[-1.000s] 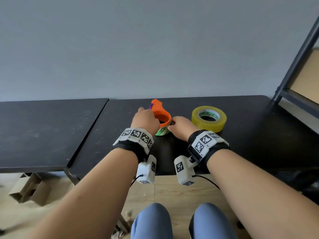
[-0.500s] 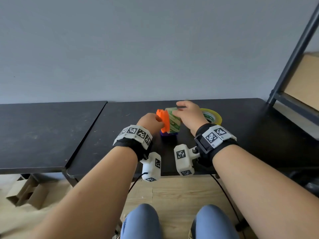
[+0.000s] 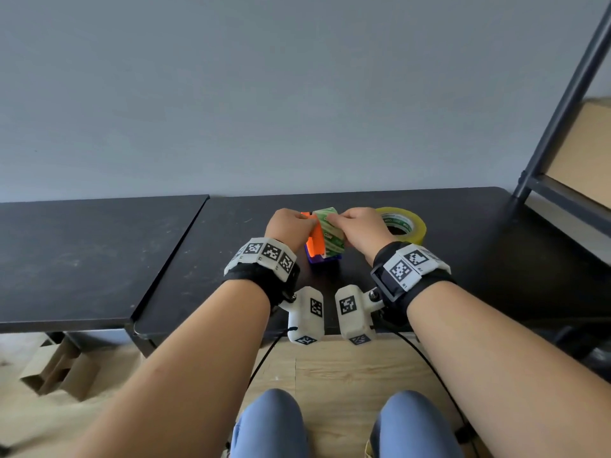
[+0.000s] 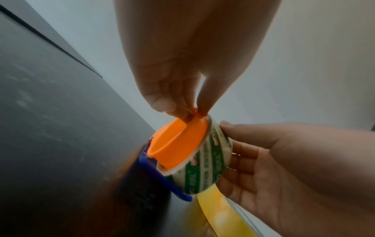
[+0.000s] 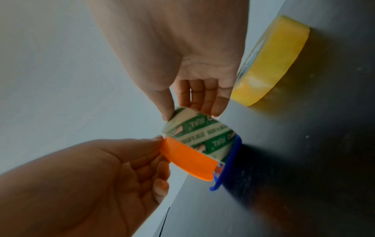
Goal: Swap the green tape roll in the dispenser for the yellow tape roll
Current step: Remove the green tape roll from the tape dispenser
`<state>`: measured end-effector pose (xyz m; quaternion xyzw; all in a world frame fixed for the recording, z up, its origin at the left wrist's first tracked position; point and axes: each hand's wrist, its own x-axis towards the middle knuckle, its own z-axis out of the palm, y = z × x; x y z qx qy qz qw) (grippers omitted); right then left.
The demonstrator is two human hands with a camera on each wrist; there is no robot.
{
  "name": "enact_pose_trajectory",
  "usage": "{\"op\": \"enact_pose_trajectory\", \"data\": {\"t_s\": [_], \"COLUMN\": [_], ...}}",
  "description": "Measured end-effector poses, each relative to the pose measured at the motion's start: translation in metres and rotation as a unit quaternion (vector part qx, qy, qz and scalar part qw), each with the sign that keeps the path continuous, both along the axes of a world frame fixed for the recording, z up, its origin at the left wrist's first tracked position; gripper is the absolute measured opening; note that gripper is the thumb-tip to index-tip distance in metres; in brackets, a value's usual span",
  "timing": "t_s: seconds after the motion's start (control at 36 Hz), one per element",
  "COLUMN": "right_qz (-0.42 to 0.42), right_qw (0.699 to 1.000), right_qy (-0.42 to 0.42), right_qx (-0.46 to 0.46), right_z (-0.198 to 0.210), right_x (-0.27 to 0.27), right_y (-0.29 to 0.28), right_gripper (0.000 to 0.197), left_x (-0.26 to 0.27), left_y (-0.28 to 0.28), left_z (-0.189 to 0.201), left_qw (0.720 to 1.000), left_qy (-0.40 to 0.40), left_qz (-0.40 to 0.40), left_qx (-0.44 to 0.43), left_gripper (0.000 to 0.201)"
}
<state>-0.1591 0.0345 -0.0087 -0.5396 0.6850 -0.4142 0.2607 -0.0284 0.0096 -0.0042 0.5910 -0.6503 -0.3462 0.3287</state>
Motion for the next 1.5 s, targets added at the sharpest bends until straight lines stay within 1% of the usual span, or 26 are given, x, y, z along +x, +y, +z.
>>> {"op": "enact_pose_trajectory", "data": {"t_s": [0.08, 0.19, 0.31, 0.36, 0.42, 0.5, 0.61, 0.67, 0.72, 0.86, 0.94, 1.06, 1.17, 1.25, 1.36, 1.5], "right_qz": [0.006, 0.000, -0.025, -0.031, -0.035, -0.040, -0.056, -0.059, -0.060, -0.086, -0.111, -0.137, -0.160, -0.186, -0.217, -0.238], "right_qw": [1.000, 0.999, 0.998, 0.998, 0.997, 0.997, 0.996, 0.996, 0.995, 0.989, 0.983, 0.976, 0.970, 0.966, 0.963, 0.959], "right_qy": [0.016, 0.035, 0.037, 0.033, 0.024, 0.011, 0.001, 0.004, 0.005, 0.028, 0.042, 0.055, 0.079, 0.094, 0.105, 0.138], "right_qx": [-0.004, -0.013, -0.041, -0.048, -0.057, -0.067, -0.074, -0.074, -0.076, -0.117, -0.142, -0.159, -0.165, -0.156, -0.123, -0.075], "right_z": [0.002, 0.003, 0.006, 0.008, 0.009, 0.010, 0.010, 0.008, 0.008, 0.012, 0.015, 0.016, 0.014, 0.009, 0.001, -0.015], "right_x": [0.001, 0.001, -0.002, -0.003, -0.005, -0.006, -0.007, -0.008, -0.010, -0.019, -0.027, -0.043, -0.062, -0.080, -0.107, -0.136], "right_y": [0.002, 0.005, 0.007, 0.009, 0.010, 0.012, 0.014, 0.014, 0.014, 0.018, 0.024, 0.031, 0.041, 0.050, 0.062, 0.071], "right_gripper": [0.046, 0.043, 0.038, 0.035, 0.035, 0.031, 0.031, 0.027, 0.021, 0.028, 0.025, 0.028, 0.030, 0.031, 0.029, 0.027], "left_x": [-0.001, 0.000, 0.006, 0.009, 0.011, 0.012, 0.008, 0.006, 0.003, -0.003, -0.008, -0.019, -0.037, -0.055, -0.081, -0.112], "left_y": [0.001, 0.003, 0.002, 0.003, 0.003, 0.005, 0.006, 0.007, 0.007, 0.008, 0.010, 0.017, 0.026, 0.032, 0.038, 0.045], "left_z": [0.001, 0.001, 0.001, 0.001, 0.001, 0.002, -0.003, -0.007, -0.010, -0.010, -0.007, -0.001, 0.004, 0.006, 0.006, 0.003], "left_qw": [1.000, 1.000, 1.000, 1.000, 0.999, 0.999, 0.999, 0.999, 0.999, 0.994, 0.990, 0.980, 0.959, 0.945, 0.938, 0.938], "left_qy": [0.010, 0.000, 0.000, 0.003, 0.001, -0.010, -0.027, -0.031, -0.042, -0.096, -0.113, -0.161, -0.221, -0.258, -0.269, -0.273], "left_qz": [0.003, 0.001, 0.019, 0.022, 0.025, 0.027, 0.018, 0.013, 0.010, 0.028, 0.058, 0.057, 0.042, 0.016, -0.020, -0.068], "left_qx": [-0.009, -0.012, -0.020, -0.019, -0.023, -0.033, -0.024, -0.020, -0.027, -0.045, -0.058, -0.104, -0.173, -0.203, -0.219, -0.201], "left_gripper": [0.023, 0.019, 0.030, 0.032, 0.029, 0.020, 0.021, 0.021, 0.022, 0.029, 0.040, 0.041, 0.038, 0.038, 0.037, 0.046]}}
